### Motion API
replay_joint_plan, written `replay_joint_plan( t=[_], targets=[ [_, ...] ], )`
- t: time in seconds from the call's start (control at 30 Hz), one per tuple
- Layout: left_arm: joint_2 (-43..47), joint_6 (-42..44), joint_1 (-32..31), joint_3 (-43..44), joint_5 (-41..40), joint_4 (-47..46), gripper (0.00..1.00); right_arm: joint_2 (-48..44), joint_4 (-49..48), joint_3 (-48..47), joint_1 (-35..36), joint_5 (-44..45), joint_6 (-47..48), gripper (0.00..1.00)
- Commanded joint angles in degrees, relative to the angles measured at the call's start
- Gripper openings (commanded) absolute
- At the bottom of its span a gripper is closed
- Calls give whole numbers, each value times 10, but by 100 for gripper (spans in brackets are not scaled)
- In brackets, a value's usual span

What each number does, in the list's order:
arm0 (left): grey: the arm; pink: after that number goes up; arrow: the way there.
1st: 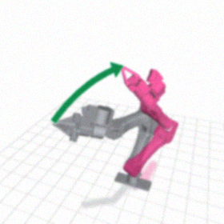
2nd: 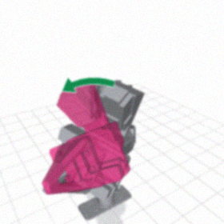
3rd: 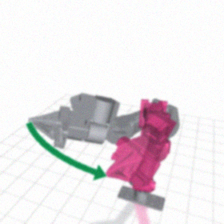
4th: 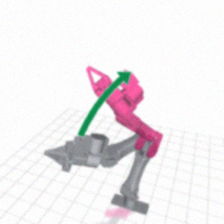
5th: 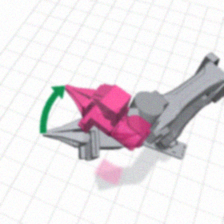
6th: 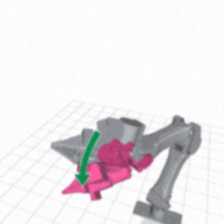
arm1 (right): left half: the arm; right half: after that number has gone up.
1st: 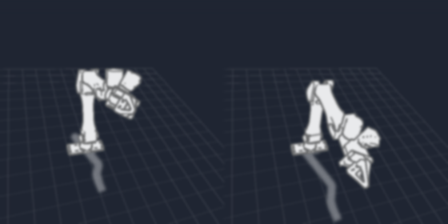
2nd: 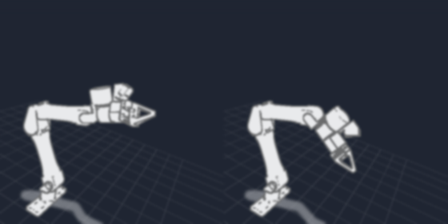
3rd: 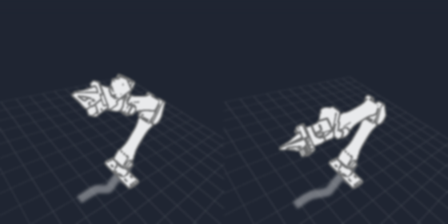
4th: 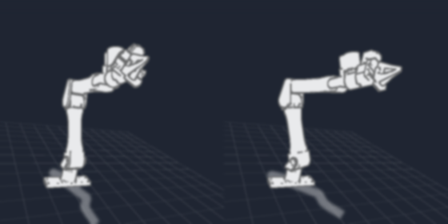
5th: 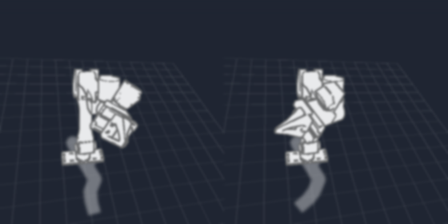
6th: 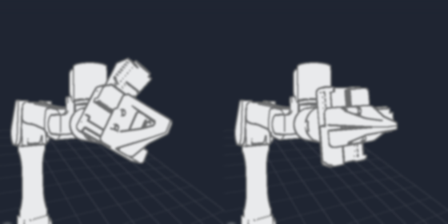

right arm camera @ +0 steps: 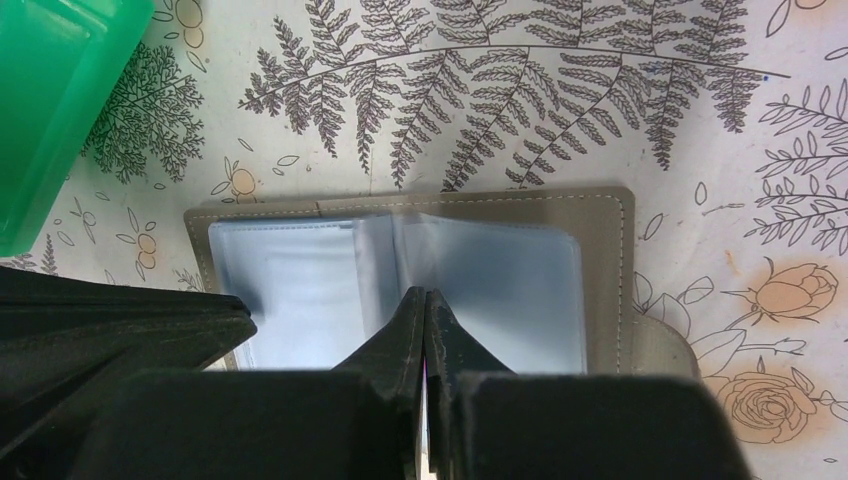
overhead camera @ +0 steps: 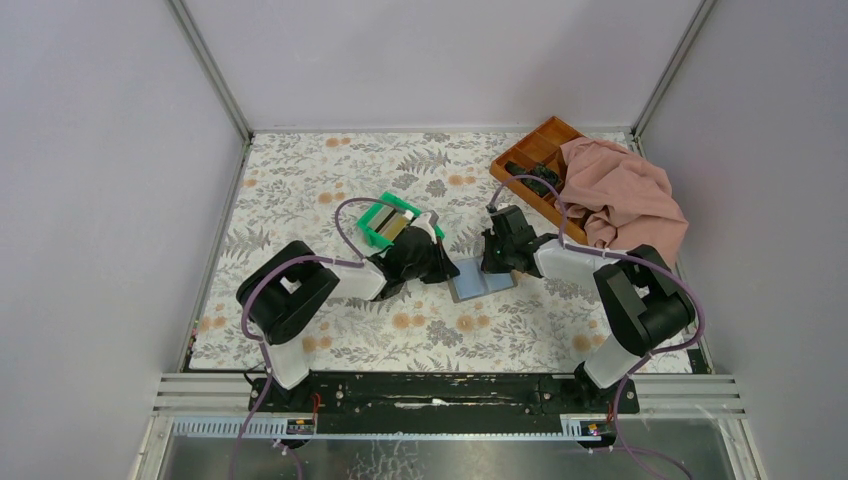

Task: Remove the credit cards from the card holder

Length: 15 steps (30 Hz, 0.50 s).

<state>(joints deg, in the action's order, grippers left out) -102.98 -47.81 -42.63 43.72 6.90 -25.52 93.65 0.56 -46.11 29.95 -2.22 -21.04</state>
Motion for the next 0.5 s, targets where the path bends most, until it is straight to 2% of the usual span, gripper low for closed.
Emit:
replay_joint_plan(
  t=[0.0,0.47],
  targets=[
    [15,22,-1,23,-23,26,0,0,6,-2,4,30,-17,0],
    [29,20,-10,34,-32,60,0,-15,3,19,4,40,-24,0]
  ],
)
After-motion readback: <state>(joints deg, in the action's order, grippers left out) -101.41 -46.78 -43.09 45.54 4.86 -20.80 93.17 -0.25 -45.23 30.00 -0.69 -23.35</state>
